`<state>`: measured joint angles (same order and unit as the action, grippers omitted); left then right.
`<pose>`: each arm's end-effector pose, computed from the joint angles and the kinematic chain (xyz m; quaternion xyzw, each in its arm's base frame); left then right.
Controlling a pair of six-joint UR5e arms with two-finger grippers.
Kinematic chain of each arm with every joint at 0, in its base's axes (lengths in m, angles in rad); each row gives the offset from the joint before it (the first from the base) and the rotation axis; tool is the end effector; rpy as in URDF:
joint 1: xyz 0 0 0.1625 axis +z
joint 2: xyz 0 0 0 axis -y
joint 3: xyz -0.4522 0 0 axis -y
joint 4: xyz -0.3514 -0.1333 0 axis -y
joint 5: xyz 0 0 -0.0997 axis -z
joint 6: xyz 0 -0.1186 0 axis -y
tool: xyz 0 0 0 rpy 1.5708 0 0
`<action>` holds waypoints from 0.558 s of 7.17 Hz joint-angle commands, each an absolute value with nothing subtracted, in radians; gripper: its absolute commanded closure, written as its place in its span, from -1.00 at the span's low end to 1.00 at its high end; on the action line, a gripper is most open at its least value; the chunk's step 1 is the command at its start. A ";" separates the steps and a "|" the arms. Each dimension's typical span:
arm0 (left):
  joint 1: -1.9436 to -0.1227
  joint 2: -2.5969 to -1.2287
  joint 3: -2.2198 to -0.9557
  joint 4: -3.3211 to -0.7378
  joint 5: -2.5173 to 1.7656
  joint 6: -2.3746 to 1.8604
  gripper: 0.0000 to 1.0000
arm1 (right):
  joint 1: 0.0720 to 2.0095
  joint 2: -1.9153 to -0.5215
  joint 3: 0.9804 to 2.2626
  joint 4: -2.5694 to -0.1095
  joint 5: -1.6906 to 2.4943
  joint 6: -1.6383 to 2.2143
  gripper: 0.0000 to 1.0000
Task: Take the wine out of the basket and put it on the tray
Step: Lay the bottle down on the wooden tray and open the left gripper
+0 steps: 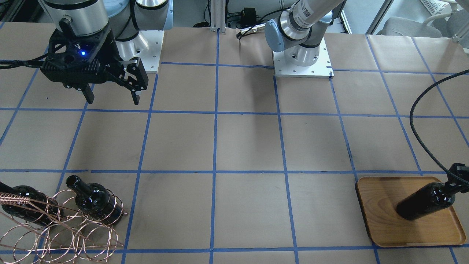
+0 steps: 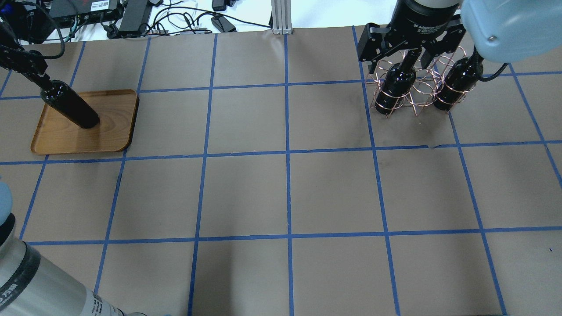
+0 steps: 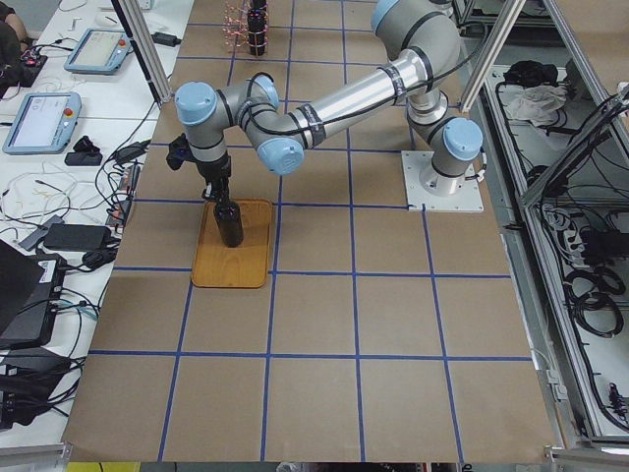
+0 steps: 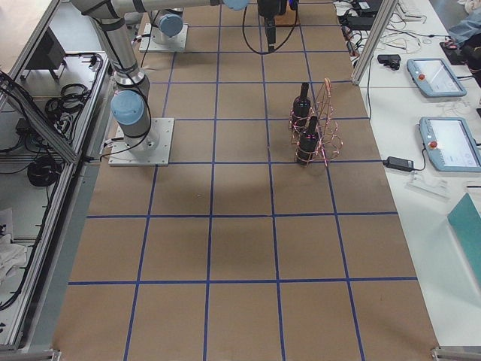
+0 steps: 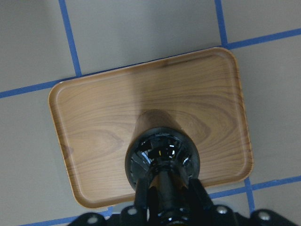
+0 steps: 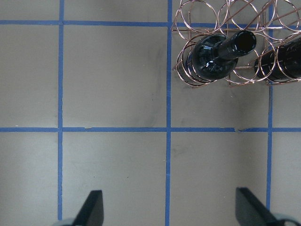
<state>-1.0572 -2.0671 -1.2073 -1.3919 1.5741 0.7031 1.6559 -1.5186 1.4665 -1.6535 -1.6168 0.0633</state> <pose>0.2128 -0.6477 0.3997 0.0945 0.9953 -0.0180 0.0145 0.1690 -0.4766 0.5284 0.0093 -0.9974 0.0689 0.0179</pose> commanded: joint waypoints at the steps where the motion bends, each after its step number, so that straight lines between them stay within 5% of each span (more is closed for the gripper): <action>1: -1.055 -2.051 -1.221 -1.393 1.575 0.703 -0.54 | 1.657 -1.519 1.466 -1.654 -1.617 0.061 -1.00; 2: -1.055 -2.037 -1.223 -1.402 1.580 0.703 -1.00 | 1.657 -1.519 1.466 -1.654 -1.617 0.063 -1.00; 4: -1.072 -1.967 -1.224 -1.490 1.595 0.683 -1.00 | 1.655 -1.519 1.466 -1.654 -1.617 0.061 -1.00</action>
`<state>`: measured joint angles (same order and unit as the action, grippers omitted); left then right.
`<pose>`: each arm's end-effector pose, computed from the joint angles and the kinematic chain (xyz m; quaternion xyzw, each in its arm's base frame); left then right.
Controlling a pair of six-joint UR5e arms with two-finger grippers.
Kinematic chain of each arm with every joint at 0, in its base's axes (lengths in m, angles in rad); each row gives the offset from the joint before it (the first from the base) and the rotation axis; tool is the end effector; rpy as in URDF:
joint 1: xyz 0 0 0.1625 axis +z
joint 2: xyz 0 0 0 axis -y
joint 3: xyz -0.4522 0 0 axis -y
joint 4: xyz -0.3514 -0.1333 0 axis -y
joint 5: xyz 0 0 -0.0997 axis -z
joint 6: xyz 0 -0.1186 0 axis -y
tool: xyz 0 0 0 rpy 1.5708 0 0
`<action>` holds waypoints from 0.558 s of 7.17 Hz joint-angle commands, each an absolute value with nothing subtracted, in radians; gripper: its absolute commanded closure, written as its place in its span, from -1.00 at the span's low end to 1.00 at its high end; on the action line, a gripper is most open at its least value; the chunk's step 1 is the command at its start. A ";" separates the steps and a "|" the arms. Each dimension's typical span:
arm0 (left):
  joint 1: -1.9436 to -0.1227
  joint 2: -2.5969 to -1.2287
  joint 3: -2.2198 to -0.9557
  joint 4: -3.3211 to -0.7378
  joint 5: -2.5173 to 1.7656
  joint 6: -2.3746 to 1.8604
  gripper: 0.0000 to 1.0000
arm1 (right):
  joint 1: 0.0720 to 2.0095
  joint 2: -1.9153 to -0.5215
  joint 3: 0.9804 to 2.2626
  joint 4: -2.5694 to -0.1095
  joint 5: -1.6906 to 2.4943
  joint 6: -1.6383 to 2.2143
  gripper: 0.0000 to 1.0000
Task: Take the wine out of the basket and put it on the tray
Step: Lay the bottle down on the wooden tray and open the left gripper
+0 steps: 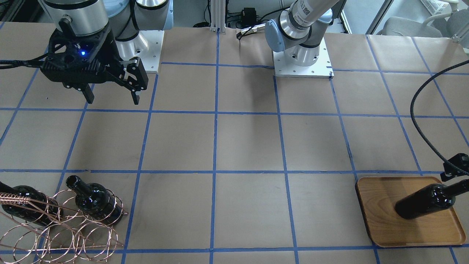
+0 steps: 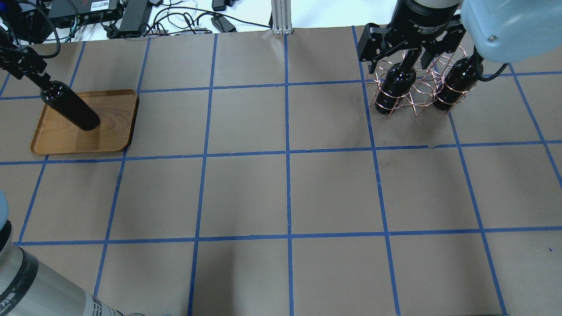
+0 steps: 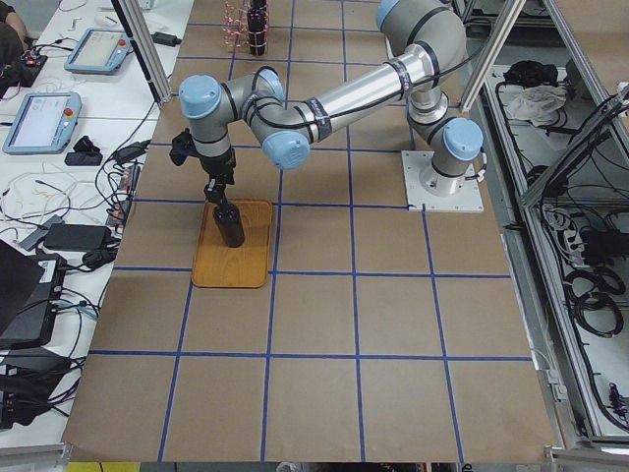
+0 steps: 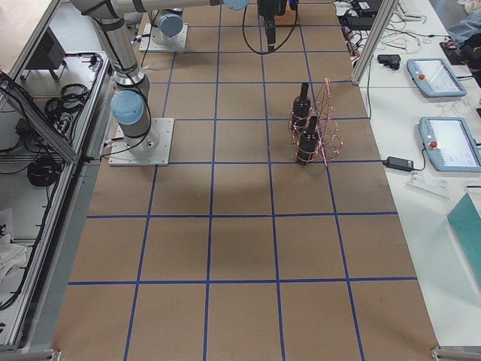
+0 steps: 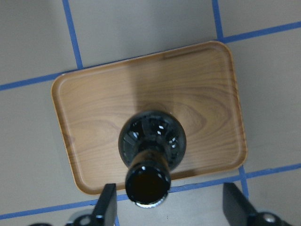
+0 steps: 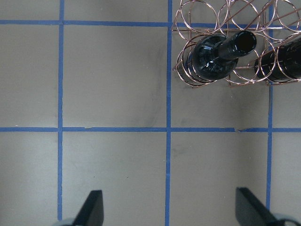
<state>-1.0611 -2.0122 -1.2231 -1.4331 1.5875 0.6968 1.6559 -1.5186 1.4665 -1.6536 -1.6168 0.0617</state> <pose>0.2015 -0.6296 0.4244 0.0932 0.9954 -0.0134 0.0194 0.1690 -0.4766 0.5284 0.0101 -0.9974 0.0689 0.0179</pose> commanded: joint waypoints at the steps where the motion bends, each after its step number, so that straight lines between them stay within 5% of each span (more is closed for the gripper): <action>1: -1.075 -1.895 -1.224 -1.567 1.583 0.677 -1.00 | 1.655 -1.519 1.466 -1.654 -1.617 0.060 -1.00; 4: -1.209 -1.734 -1.323 -1.598 1.574 0.394 -1.00 | 1.657 -1.517 1.466 -1.652 -1.615 0.058 -1.00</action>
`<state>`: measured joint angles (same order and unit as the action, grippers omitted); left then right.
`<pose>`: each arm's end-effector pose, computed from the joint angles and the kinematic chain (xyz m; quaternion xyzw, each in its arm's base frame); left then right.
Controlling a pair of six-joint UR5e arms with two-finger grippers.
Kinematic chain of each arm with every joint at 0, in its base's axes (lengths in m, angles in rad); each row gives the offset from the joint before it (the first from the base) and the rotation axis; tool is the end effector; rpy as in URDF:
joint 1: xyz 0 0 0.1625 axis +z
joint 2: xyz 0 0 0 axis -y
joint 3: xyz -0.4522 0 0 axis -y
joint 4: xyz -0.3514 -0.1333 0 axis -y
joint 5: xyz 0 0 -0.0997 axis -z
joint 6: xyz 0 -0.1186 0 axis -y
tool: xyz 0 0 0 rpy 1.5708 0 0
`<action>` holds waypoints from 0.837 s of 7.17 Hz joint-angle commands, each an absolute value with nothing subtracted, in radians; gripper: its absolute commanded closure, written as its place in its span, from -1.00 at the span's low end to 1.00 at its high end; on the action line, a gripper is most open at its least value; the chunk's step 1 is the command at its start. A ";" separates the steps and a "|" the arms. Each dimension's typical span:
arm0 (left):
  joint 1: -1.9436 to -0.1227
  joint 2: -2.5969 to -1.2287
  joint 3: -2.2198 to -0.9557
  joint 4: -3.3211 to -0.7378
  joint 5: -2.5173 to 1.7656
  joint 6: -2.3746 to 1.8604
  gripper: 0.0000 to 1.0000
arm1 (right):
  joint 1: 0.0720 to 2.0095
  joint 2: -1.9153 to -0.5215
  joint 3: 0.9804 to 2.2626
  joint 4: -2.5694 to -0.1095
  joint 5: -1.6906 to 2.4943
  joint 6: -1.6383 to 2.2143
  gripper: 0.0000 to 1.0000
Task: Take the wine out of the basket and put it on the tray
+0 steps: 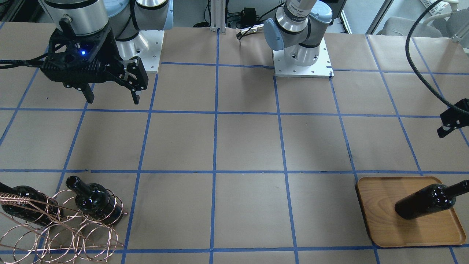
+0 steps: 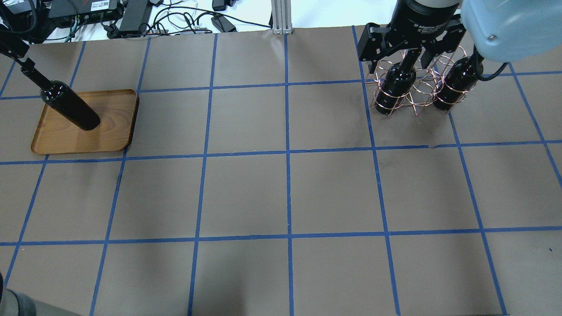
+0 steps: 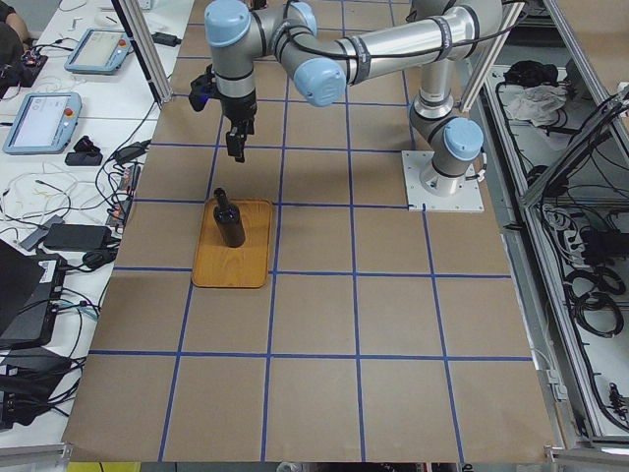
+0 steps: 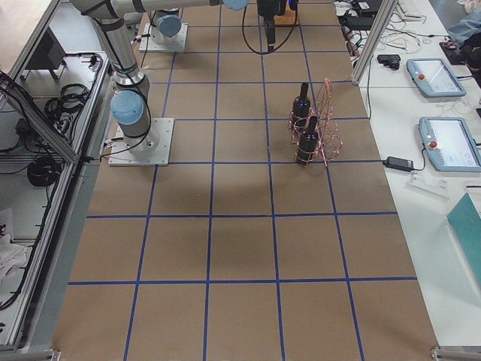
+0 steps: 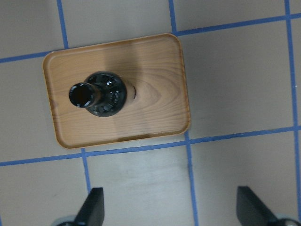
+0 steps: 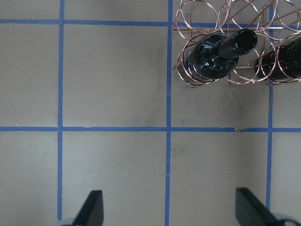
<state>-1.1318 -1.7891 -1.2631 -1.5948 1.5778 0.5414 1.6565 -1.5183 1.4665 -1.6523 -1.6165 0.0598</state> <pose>0.1161 -0.5588 0.5235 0.0510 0.9982 -0.0272 0.0185 0.1693 -0.4765 0.5281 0.0114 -0.9975 0.0681 0.0179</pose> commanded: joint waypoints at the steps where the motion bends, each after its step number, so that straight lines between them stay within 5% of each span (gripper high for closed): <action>1: -1.282 -1.689 -1.366 -1.585 1.578 0.268 -1.00 | 1.657 -1.519 1.466 -1.652 -1.617 0.055 -1.00; 6: -1.558 -1.609 -1.449 -1.582 1.588 0.126 -1.00 | 1.657 -1.519 1.468 -1.654 -1.617 0.054 -1.00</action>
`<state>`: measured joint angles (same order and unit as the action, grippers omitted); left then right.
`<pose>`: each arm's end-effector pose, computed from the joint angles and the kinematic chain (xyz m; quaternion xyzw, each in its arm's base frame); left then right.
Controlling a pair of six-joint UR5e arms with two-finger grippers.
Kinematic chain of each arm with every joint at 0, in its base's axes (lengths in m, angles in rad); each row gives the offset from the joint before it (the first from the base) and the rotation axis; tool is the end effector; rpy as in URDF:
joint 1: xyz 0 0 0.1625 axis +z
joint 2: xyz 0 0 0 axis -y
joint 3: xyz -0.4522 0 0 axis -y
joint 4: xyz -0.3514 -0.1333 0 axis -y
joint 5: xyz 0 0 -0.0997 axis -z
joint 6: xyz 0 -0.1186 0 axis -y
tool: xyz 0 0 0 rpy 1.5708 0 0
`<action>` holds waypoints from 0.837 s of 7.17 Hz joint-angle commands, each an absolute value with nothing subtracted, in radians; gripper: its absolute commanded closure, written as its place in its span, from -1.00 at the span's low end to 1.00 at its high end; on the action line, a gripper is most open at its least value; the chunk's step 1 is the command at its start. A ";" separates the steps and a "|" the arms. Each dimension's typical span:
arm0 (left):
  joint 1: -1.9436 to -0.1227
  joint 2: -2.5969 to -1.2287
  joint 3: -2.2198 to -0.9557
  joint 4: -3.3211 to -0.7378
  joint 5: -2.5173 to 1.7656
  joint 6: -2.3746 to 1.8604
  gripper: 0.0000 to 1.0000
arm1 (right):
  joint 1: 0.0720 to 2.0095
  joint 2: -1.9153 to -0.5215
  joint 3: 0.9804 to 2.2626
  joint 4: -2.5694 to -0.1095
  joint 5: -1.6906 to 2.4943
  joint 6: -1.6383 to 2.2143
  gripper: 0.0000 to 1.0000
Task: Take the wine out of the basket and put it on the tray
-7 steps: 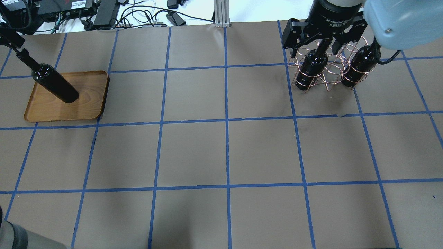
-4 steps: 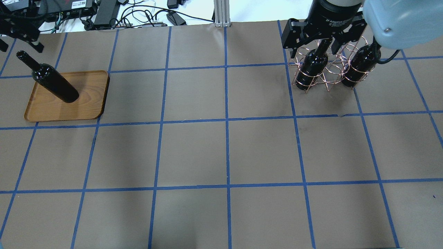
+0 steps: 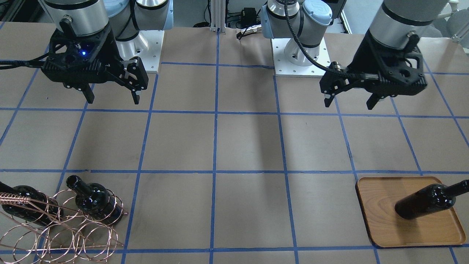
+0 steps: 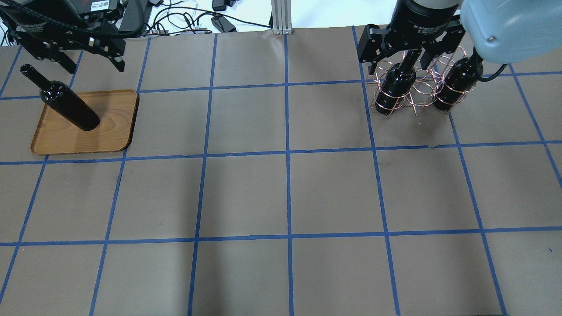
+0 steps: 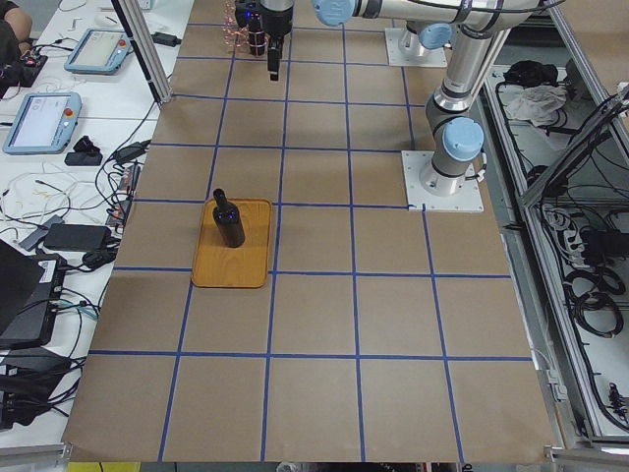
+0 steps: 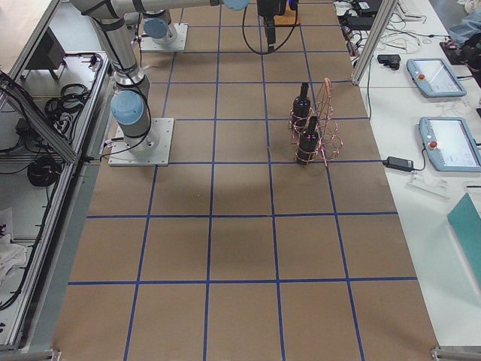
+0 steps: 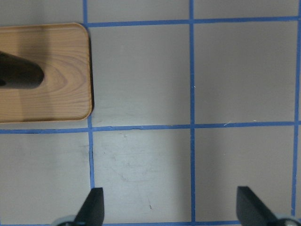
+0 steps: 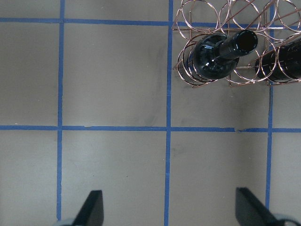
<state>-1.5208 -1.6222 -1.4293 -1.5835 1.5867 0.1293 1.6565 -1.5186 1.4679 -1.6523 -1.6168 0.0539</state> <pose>-0.1072 -0.4877 0.5352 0.0393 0.9984 -0.0378 0.0114 0.1692 -0.4762 0.5276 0.0143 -0.9975 0.0675 0.0183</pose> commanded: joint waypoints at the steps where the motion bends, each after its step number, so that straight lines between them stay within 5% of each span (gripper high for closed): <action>1: -1.559 -1.606 -1.453 -1.583 1.588 0.127 -1.00 | 1.655 -1.519 1.468 -1.652 -1.617 0.051 -1.00; 6: -1.559 -1.592 -1.480 -1.578 1.586 0.138 -1.00 | 1.657 -1.519 1.470 -1.654 -1.617 0.052 -1.00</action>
